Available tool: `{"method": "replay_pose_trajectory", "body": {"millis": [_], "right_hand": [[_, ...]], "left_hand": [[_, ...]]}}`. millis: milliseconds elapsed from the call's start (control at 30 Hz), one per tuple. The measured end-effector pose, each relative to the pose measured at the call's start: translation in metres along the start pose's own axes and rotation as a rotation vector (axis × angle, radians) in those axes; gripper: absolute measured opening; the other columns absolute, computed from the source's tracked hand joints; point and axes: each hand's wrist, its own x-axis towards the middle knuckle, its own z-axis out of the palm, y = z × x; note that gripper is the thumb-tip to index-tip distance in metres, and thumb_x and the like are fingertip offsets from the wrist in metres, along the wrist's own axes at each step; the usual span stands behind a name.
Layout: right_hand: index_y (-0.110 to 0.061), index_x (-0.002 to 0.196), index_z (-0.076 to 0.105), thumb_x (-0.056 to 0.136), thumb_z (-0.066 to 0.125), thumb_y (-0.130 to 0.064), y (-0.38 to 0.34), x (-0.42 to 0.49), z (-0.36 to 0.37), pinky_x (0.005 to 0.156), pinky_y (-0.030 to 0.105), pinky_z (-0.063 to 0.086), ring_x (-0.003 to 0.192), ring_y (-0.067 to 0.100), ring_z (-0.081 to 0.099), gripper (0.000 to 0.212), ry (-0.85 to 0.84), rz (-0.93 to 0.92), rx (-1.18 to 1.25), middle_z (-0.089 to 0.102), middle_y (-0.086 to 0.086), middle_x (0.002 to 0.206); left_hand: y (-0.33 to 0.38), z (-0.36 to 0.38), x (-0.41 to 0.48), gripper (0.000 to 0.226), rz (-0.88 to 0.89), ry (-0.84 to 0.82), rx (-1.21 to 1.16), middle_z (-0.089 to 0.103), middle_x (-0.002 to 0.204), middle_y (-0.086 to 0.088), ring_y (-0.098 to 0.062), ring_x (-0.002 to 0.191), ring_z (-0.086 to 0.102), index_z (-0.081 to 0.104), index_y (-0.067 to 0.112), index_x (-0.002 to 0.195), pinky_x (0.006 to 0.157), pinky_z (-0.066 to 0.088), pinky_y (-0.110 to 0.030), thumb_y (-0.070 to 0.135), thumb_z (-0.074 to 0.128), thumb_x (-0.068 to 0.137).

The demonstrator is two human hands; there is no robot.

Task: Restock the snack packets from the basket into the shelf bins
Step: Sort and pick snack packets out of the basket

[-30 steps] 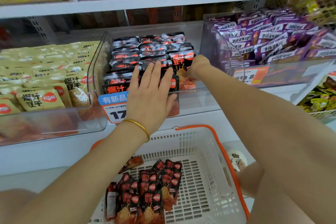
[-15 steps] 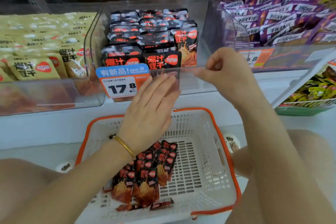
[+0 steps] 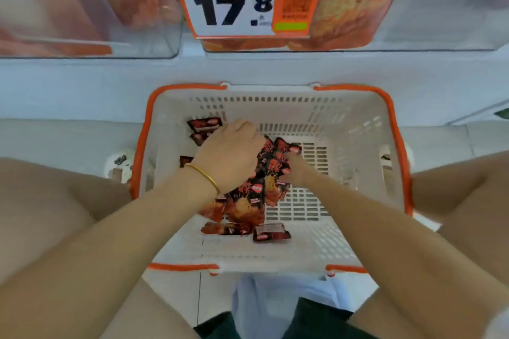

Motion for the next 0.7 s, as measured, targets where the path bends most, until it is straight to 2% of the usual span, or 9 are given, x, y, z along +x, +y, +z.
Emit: {"method": "replay_pose_trajectory", "body": {"millis": [67, 133, 233, 300, 333, 433, 533, 633, 700], "right_hand": [[-0.006, 0.148, 0.019, 0.085, 0.067, -0.014, 0.009, 0.018, 0.017, 0.104, 0.042, 0.040, 0.128, 0.035, 0.042, 0.080, -0.031, 0.015, -0.029, 0.031, 0.017, 0.148], [-0.012, 0.151, 0.009, 0.085, 0.067, -0.019, 0.021, 0.030, 0.034, 0.100, 0.043, 0.044, 0.127, 0.037, 0.043, 0.088, -0.012, 0.076, -0.156, 0.016, 0.019, 0.153], [-0.008, 0.134, 0.037, 0.089, 0.060, -0.017, 0.027, 0.037, 0.044, 0.089, 0.040, 0.050, 0.112, 0.034, 0.055, 0.051, 0.035, 0.092, -0.283, 0.042, 0.018, 0.135], [-0.009, 0.105, 0.050, 0.091, 0.055, -0.014, 0.022, 0.031, 0.040, 0.080, 0.033, 0.048, 0.103, 0.032, 0.058, 0.016, 0.032, 0.066, -0.226, 0.055, 0.011, 0.109], [-0.007, 0.100, 0.052, 0.091, 0.055, -0.013, 0.019, 0.028, 0.033, 0.076, 0.030, 0.044, 0.102, 0.031, 0.058, 0.011, 0.042, 0.042, -0.190, 0.055, 0.011, 0.103], [0.006, 0.097, 0.057, 0.088, 0.057, -0.006, 0.001, 0.005, -0.011, 0.068, 0.033, 0.043, 0.088, 0.030, 0.059, 0.015, -0.005, -0.037, -0.098, 0.055, 0.020, 0.091], [0.001, 0.100, 0.060, 0.088, 0.059, -0.001, -0.022, -0.040, -0.070, 0.072, 0.042, 0.057, 0.081, 0.024, 0.059, 0.012, -0.080, -0.156, 0.011, 0.055, 0.008, 0.087], [-0.003, 0.097, 0.061, 0.087, 0.061, 0.000, -0.039, -0.098, -0.116, 0.063, 0.026, 0.056, 0.071, 0.015, 0.059, 0.010, -0.024, -0.301, 0.120, 0.055, -0.001, 0.081], [-0.006, 0.089, 0.062, 0.085, 0.064, 0.001, -0.047, -0.134, -0.132, 0.055, 0.017, 0.053, 0.064, 0.010, 0.058, 0.008, 0.060, -0.364, 0.194, 0.057, 0.001, 0.078]], "left_hand": [[-0.007, 0.010, -0.002, 0.029, 0.009, -0.030, -0.030, 0.061, 0.112, -0.023, -0.041, 0.109, 0.055, 0.066, -0.002, 0.101, 0.087, 0.050, -0.052, 0.008, 0.072, 0.075], [-0.010, 0.015, -0.004, 0.033, -0.010, -0.071, -0.025, 0.055, 0.125, -0.021, -0.039, 0.122, 0.046, 0.063, 0.000, 0.111, 0.096, 0.044, -0.051, 0.016, 0.067, 0.082], [-0.015, 0.024, -0.002, 0.038, -0.077, -0.094, -0.026, 0.039, 0.143, -0.012, -0.029, 0.137, 0.027, 0.052, 0.007, 0.129, 0.110, 0.030, -0.043, 0.022, 0.049, 0.094], [-0.015, 0.026, 0.000, 0.036, -0.115, -0.114, -0.021, 0.037, 0.143, -0.008, -0.026, 0.136, 0.026, 0.050, 0.010, 0.130, 0.109, 0.031, -0.040, 0.023, 0.045, 0.096], [-0.014, 0.025, 0.003, 0.036, -0.133, -0.133, -0.033, 0.038, 0.142, -0.006, -0.025, 0.135, 0.027, 0.049, 0.011, 0.130, 0.108, 0.033, -0.040, 0.023, 0.045, 0.096], [-0.006, 0.018, 0.011, 0.040, -0.179, -0.204, -0.180, 0.042, 0.136, -0.004, -0.025, 0.128, 0.037, 0.042, 0.014, 0.135, 0.103, 0.038, -0.039, 0.025, 0.047, 0.097], [0.008, 0.003, 0.014, 0.052, -0.216, -0.240, -0.341, 0.041, 0.141, -0.007, -0.026, 0.125, 0.044, 0.031, 0.017, 0.143, 0.101, 0.041, -0.039, 0.030, 0.050, 0.096], [0.026, -0.021, 0.016, 0.057, -0.201, -0.231, -0.440, 0.043, 0.142, -0.009, -0.024, 0.119, 0.051, 0.028, 0.018, 0.144, 0.095, 0.043, -0.033, 0.033, 0.053, 0.095], [0.038, -0.045, 0.017, 0.040, -0.210, -0.142, -0.512, 0.057, 0.122, -0.011, -0.023, 0.098, 0.059, 0.042, 0.014, 0.131, 0.078, 0.044, -0.031, 0.028, 0.054, 0.095]]}}
